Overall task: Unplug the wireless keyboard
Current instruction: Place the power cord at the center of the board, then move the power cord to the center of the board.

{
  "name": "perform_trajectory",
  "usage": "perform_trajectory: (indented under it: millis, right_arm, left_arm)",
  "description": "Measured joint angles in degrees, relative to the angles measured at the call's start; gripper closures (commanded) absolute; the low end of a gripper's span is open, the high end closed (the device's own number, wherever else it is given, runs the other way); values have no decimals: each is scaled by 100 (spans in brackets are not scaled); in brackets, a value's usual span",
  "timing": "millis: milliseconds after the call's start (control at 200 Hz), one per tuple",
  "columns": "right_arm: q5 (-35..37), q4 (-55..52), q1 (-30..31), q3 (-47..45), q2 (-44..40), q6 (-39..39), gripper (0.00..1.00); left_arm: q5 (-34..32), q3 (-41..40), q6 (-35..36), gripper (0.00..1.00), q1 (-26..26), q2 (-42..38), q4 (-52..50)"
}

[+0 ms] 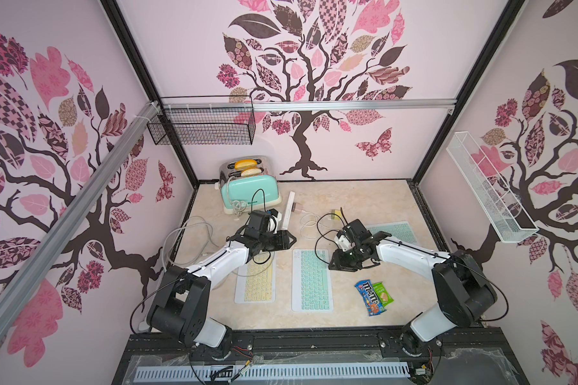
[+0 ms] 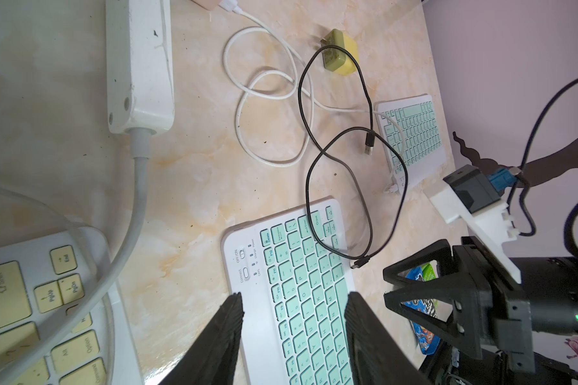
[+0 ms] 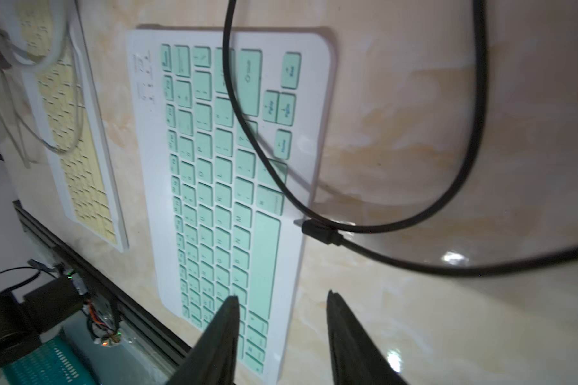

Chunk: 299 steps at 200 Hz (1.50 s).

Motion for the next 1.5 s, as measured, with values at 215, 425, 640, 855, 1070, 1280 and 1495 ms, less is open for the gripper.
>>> perform_trajectory:
  millis: [215, 425, 640, 855, 1070, 1280, 1495]
  right_arm:
    - [1086, -442, 0, -105, -730, 0, 25]
    - [1937, -789, -2, 476, -1058, -70, 28]
    - [2199, -623, -2, 2181, 682, -461, 30]
    - [2229, -461, -39, 3512, 2505, -933, 35]
    - [2015, -472, -46, 3832, 3230, -1163, 38]
    - [1923, -450, -46, 4009, 3370, -1353, 53]
    - [1858, -382, -92, 4048, 3460, -1486, 79]
  left_arm:
    - [76, 24, 4, 47, 424, -2, -238]
    - [85, 240, 96, 48, 579, -2, -431]
    - [129, 249, 96, 49, 579, -2, -531]
    - [149, 249, 142, 49, 579, -2, -721]
    - [149, 249, 177, 49, 579, -2, -791]
    - [181, 249, 199, 49, 579, 70, -793]
    - [192, 249, 199, 49, 579, 125, -809]
